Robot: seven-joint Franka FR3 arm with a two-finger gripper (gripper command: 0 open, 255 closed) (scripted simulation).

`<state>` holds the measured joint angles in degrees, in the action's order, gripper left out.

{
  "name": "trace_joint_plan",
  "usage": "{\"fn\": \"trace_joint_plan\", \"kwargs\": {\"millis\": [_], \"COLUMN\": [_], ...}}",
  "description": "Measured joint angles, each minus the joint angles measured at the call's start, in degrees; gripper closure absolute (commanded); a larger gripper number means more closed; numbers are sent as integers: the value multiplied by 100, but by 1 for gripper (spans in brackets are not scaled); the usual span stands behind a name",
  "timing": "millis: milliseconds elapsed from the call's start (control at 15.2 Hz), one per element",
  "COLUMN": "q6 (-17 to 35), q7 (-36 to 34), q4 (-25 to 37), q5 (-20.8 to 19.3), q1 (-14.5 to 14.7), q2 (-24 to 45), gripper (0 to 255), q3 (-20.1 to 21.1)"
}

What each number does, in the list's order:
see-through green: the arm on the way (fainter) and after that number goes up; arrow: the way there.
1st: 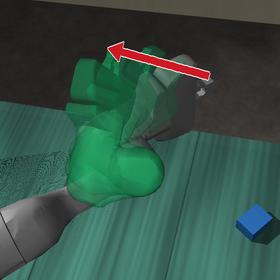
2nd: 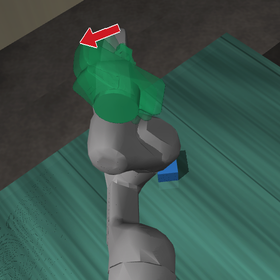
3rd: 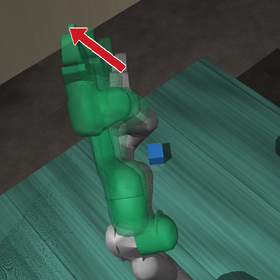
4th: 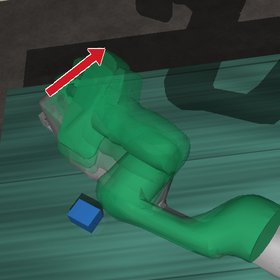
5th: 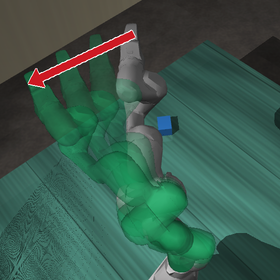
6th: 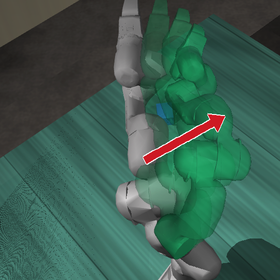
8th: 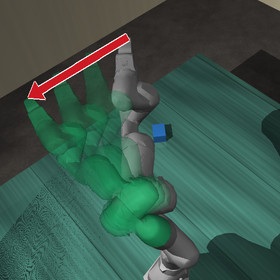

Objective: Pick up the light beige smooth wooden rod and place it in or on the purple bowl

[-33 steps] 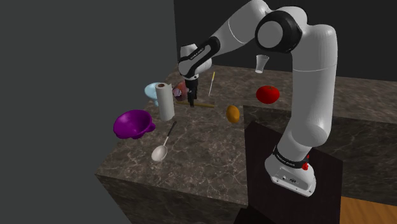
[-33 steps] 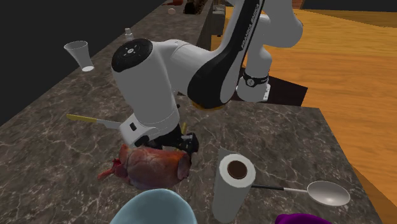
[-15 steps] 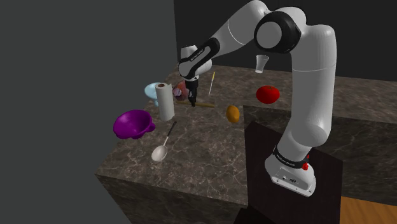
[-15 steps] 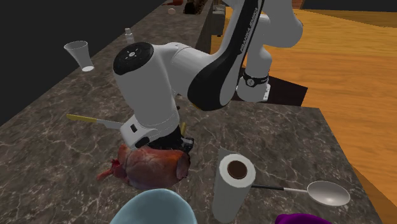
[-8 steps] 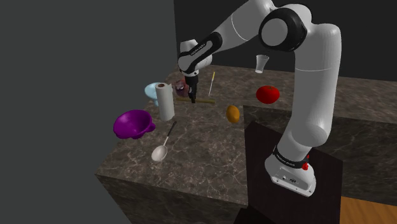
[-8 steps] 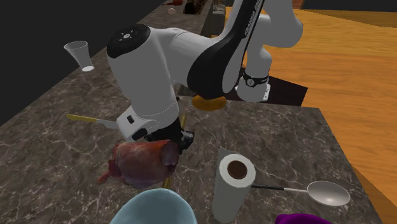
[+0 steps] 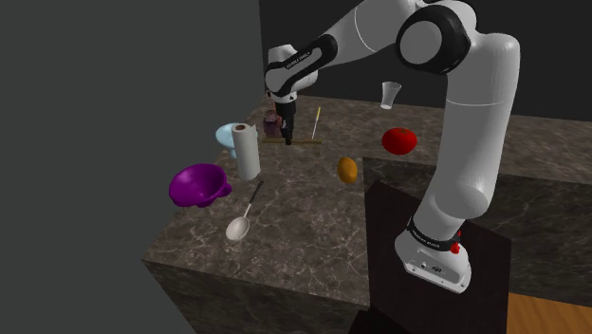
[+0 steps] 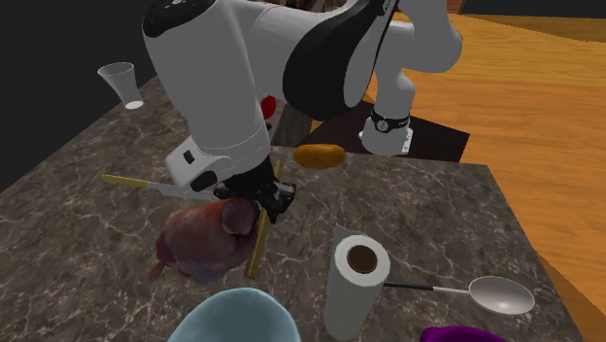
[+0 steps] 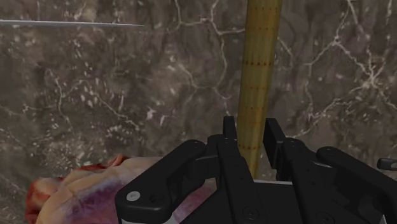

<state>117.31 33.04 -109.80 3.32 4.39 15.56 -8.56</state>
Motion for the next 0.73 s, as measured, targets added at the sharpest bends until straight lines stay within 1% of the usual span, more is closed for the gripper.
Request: {"fn": "trace_joint_plan", "kwargs": {"millis": [726], "q6": [-762], "q7": [-62], "q4": [419], "q5": [-70], "q1": [19], "q2": [-351], "gripper": [255], "q3": [-14]}}
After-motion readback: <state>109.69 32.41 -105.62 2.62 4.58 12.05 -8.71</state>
